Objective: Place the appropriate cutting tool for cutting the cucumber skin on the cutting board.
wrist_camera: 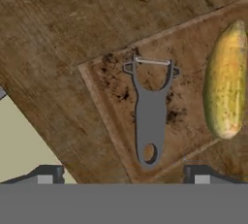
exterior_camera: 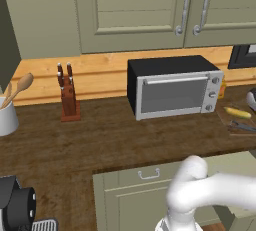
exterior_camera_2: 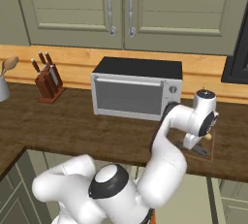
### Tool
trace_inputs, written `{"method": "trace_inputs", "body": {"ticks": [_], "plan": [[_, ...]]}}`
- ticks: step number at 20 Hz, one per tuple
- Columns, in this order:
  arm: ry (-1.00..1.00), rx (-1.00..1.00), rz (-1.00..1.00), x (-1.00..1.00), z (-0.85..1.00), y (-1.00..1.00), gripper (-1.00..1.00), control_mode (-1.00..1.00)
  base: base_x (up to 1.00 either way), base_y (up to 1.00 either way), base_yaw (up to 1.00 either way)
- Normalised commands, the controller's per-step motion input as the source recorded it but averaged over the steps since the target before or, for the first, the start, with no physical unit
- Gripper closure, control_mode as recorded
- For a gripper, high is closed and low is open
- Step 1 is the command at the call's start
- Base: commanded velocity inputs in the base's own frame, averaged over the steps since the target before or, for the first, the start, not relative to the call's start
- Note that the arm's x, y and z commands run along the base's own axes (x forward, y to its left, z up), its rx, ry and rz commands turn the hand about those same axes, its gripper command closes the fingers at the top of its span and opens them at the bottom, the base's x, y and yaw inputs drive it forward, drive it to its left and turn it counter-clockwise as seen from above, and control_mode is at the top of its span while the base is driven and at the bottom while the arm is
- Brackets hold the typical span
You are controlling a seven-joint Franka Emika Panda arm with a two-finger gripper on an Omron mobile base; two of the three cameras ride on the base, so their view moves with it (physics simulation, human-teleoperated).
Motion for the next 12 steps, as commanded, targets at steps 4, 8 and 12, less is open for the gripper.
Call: {"method": "trace_inputs", "body": {"ticks": [4,8,12], "plan": [[-0.04,0.0,0.04,-0.87,0.94,0.08,-1.0,-1.0,0.0,0.0,0.0],[0.0,0.0,0.02,-0.79,0.79,0.31,-1.0,-1.0,0.0,0.0,0.0],[0.0,0.0,0.0,-0.69,0.66,0.52,-1.0,-1.0,0.0,0.0,0.0]]}}
